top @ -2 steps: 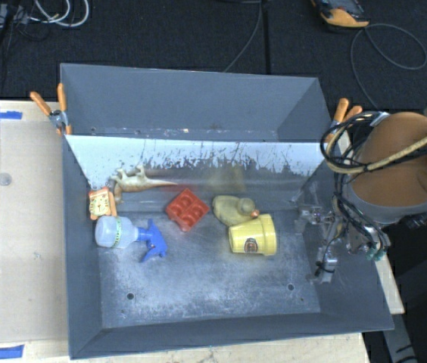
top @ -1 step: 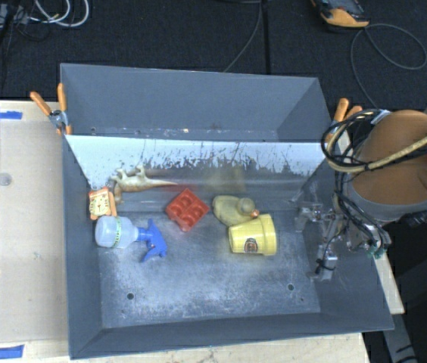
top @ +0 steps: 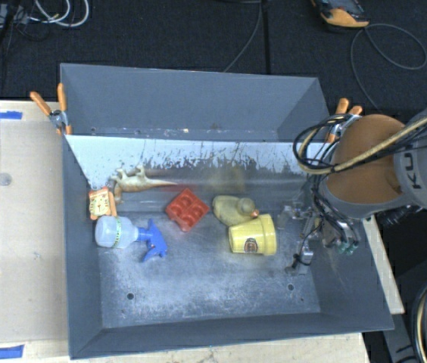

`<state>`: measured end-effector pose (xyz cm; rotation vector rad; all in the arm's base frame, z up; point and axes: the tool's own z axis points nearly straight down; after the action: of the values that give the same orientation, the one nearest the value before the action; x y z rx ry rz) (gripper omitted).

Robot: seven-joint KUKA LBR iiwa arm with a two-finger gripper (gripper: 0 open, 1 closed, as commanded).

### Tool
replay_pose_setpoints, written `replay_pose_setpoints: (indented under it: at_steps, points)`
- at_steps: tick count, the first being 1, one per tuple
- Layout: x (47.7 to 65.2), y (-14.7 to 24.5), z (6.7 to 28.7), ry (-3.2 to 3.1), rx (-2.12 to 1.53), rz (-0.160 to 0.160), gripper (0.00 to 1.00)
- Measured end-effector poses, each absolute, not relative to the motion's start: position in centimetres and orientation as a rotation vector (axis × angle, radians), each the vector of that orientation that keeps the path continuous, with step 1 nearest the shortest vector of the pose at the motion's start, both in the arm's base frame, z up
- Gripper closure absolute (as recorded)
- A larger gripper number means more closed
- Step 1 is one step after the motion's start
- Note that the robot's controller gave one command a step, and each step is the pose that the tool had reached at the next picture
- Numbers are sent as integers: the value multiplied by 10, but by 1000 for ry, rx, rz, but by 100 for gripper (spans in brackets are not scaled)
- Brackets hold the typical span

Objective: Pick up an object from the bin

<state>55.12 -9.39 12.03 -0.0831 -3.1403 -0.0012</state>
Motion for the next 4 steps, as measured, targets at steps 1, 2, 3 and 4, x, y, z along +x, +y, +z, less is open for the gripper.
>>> replay_pose_setpoints:
  at_steps: [1,2,3,4]
  points:
    - [565,-95,75,-3131,-211,-4,0]
    - [602,-85,69,-3124,-272,-1,0]
    - [611,-74,72,-3123,-344,-2,0]
    - [593,-43,70,-3120,-300,1,0]
